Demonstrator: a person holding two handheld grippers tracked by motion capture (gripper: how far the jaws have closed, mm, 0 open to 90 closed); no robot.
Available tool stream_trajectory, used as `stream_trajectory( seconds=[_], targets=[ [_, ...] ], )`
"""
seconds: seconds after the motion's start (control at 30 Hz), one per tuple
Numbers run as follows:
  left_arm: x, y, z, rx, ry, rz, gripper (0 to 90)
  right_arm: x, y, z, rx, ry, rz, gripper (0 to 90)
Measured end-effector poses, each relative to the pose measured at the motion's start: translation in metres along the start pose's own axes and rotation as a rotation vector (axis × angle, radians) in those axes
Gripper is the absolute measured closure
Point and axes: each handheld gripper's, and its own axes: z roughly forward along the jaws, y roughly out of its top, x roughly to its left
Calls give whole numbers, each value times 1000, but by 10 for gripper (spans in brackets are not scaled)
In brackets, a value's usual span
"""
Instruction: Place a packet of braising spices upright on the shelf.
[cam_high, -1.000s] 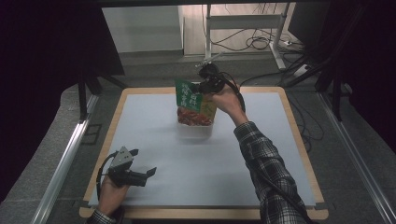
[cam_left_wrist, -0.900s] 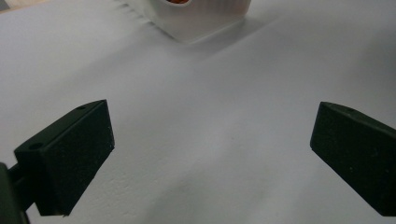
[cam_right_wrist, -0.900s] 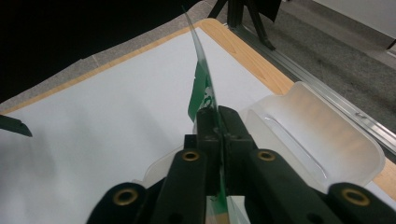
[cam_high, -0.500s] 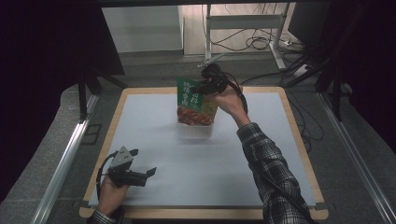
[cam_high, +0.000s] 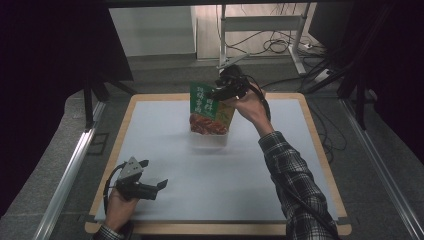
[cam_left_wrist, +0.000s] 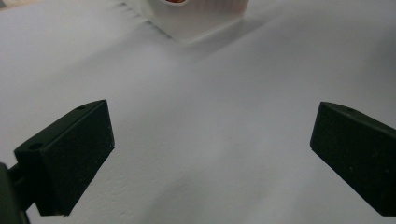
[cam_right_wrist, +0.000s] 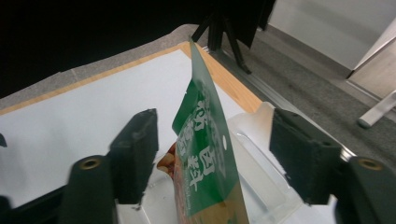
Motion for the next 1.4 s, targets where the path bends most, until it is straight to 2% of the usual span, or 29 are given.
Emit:
stream_trajectory(
  seconds=[0.23,0.33,0.57,0.97,1.4],
  targets=[
    [0,0,0,2,1,0,0,1,-3,-6,-8,-3,-8,177],
    [0,0,0,5,0,0,0,2,-4,-8,-17,1,13,112],
    [0,0,0,6,-1,-1,0,2,-8,-17,-57,-1,26,55],
    [-1,0,1,11,1,8,0,8,-18,-27,-62,-14,12,0],
    [-2,1,1,11,-1,17,0,8,-34,-38,-62,-20,26,0]
  ],
)
